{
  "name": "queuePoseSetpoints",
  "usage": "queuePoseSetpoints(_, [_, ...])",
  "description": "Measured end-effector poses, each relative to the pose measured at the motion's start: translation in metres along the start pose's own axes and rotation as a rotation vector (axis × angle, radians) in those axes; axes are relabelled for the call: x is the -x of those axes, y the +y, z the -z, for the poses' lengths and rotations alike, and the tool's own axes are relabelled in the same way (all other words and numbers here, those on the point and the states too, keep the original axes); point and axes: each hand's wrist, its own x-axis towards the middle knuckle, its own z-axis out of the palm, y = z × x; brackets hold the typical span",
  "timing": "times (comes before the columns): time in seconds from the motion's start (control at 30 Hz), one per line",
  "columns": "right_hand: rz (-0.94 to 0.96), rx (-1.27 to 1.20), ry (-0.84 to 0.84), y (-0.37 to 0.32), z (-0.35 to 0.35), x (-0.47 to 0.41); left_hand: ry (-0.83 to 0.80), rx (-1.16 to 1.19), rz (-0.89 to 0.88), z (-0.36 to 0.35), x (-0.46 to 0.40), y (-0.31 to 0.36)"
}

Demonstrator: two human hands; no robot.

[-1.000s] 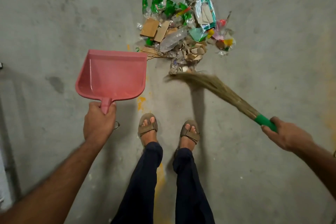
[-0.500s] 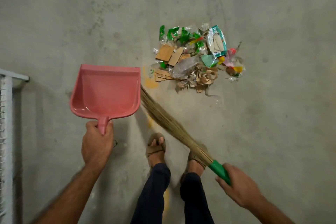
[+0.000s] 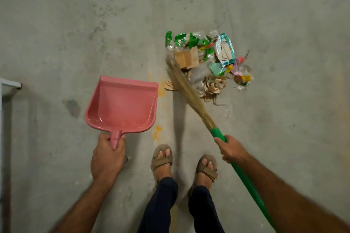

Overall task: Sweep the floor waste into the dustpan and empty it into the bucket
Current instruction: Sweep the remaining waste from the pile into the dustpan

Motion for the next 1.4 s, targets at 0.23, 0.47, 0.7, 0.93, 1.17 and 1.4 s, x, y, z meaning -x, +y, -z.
queuePoseSetpoints(0.23, [0.144, -0.029, -0.093, 0.063, 0.06, 0.112, -0.079, 0.006, -0.049, 0.013, -0.014, 0.035])
queuePoseSetpoints(0.47, [0.411, 0.134, 0.153, -0.028, 0.061, 0.05, -0.066, -0.08, -0.117, 0.01, -0.045, 0.048])
queuePoseSetpoints(0.7, [0.401, 0.318, 0.267, -0.195, 0.079, -0.089, -0.053, -0.097, -0.102, -0.015, -0.065, 0.057])
queuePoseSetpoints(0.93, [0.124, 0.029, 0.06, -0.126, 0.121, -0.105, -0.1, -0.169, -0.093, -0.052, -0.076, 0.087])
queuePoseSetpoints(1.17, [0.085, -0.232, -0.009, 0.017, 0.16, -0.017, -0.167, -0.199, -0.131, -0.088, -0.06, 0.15])
queuePoseSetpoints(1.4, [0.174, -0.294, 0.221, 0.057, 0.218, -0.027, -0.188, -0.284, -0.198, -0.119, -0.066, 0.192])
